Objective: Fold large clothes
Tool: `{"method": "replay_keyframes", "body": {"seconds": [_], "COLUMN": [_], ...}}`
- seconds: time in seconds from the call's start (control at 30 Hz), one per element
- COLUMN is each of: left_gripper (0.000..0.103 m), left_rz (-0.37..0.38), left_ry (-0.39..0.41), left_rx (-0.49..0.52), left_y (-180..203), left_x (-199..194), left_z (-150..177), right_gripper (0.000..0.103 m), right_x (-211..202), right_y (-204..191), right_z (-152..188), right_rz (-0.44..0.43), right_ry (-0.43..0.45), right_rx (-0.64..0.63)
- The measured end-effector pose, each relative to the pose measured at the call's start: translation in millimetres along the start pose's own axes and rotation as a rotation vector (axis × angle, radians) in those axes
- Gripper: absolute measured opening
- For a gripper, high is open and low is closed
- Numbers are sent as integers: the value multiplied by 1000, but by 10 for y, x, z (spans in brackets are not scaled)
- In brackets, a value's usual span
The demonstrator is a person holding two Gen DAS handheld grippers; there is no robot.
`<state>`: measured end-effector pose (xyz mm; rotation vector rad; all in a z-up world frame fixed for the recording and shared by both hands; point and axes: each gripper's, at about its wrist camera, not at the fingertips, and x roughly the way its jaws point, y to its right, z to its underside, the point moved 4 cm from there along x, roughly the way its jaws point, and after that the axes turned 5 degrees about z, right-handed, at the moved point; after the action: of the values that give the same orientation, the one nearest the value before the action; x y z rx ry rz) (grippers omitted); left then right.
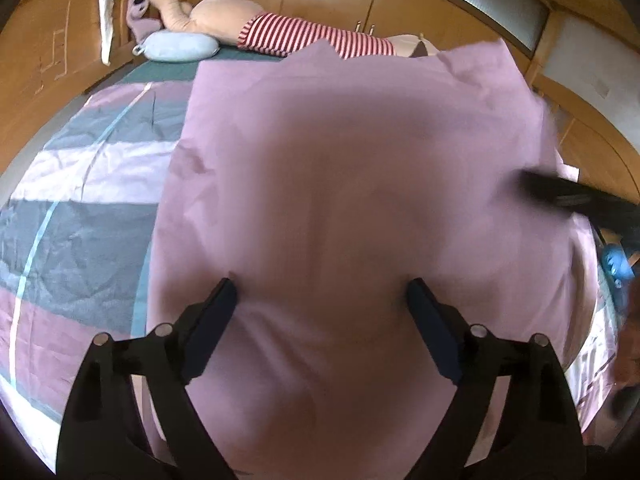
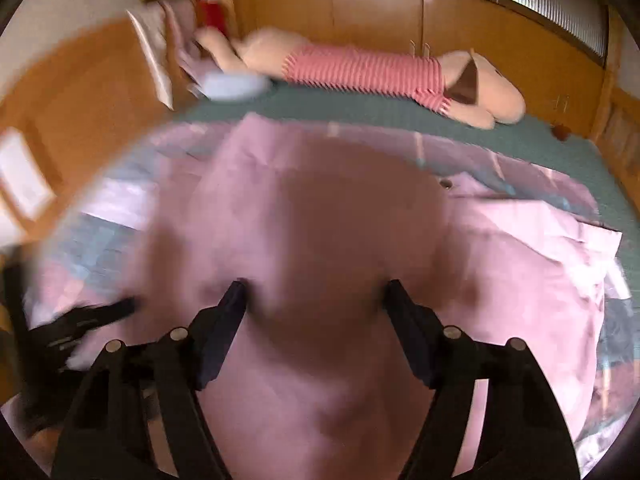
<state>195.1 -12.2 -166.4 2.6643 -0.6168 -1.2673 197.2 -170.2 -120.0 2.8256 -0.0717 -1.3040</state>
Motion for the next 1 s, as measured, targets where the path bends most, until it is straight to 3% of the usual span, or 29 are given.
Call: {"method": "replay_keyframes", "body": {"seconds": [0.07, 0.23, 0.4, 0.53, 0.6, 0.63, 0.77, 0.9, 1.0], "left_gripper": [84, 80, 80, 80, 80, 80, 80, 80, 80], "left_rz": [-13, -58, -49, -32, -25, -23, -27, -43, -47], "left_ry": [1, 0, -8, -51, -73, -77, -81, -77, -78], "left_rx": [-5, -9, -53, -91, -104, -107, -111, -96, -89], "left_y": [-58, -152, -288, -347, -365, -358, -350, -346, -351], "left_x": [18, -43, -106, -69, -51, -53, -40, -28, -20], "left_z": [-40, -32, -44, 4, 18, 31, 43, 50, 53], "right_gripper": [89, 90, 92, 91, 80, 69, 67, 67, 68], "right_x": [432, 965, 1216, 1068, 833, 727, 333, 378, 676], "right_y": [86, 279, 295, 248, 213, 158, -298, -690, -718], "right_z": [-97, -425, -618, -640, -644, -636, -590, -535, -504], "right_rz": [46, 95, 101, 109, 87, 73, -9, -30, 22], "right_ry": [-37, -81, -122, -81, -8, 21, 87, 34, -31], "right_rx": [33, 112, 191, 194, 216, 208, 54, -77, -94]}}
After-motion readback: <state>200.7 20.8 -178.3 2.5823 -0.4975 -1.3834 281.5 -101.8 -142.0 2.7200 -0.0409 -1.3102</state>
